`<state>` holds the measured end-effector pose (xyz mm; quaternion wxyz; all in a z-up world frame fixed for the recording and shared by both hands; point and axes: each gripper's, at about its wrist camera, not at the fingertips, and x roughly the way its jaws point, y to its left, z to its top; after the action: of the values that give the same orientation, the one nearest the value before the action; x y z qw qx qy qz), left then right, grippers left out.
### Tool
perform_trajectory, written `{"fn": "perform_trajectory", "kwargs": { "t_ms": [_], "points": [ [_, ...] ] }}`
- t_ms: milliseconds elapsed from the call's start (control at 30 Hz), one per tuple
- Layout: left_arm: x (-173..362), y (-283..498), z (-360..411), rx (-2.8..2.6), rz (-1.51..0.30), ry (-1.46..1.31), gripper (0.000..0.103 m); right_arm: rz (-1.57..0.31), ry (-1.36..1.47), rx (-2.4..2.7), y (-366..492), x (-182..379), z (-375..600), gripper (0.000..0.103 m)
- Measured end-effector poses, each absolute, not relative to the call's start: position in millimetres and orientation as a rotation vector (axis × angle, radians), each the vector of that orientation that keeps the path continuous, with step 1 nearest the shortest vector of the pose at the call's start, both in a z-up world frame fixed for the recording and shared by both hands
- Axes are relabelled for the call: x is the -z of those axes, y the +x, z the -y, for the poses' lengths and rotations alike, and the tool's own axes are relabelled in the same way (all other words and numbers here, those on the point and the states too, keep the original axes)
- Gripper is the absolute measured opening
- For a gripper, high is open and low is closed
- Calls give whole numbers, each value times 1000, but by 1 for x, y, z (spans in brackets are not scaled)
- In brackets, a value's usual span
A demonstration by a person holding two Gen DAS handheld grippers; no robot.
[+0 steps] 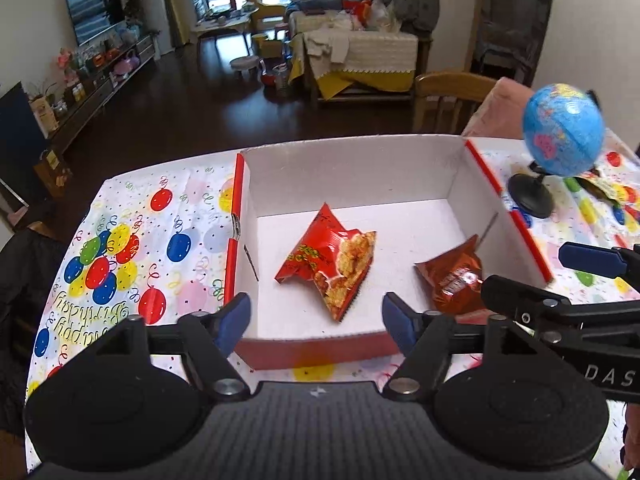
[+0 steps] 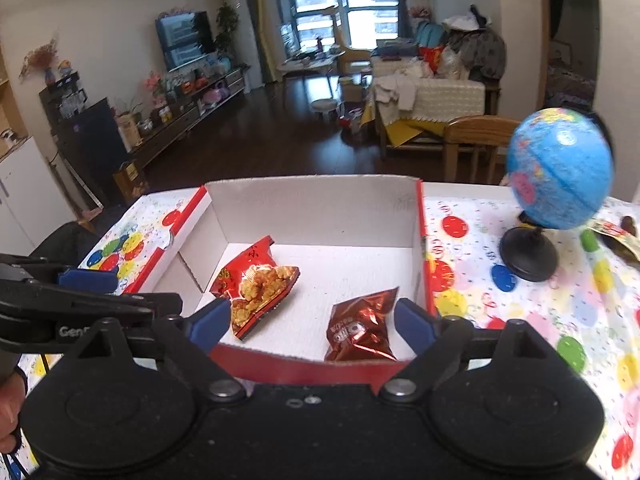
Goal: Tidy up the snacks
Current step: 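Withdraw both tools from the red box back toward the snack pile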
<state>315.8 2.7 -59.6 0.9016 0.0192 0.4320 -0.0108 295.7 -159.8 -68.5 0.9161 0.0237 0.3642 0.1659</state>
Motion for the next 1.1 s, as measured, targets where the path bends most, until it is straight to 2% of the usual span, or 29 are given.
{"fn": "perform_trajectory", "kwargs": {
  "t_ms": [533,700,967,1100],
  "points": [
    [30,224,-26,129,-858,-14,88,-666,71,-280,199,32,153,99],
    [27,200,-44,147,-849,-71,103,-649,92,-272,173,27,150,100],
    [38,154,-54,138,-854,-67,103,-661,90,-246,126,42,139,100],
    [58,136,-50,134,-922,-32,103,-705,106,-217,106,62,136,100]
  ]
}}
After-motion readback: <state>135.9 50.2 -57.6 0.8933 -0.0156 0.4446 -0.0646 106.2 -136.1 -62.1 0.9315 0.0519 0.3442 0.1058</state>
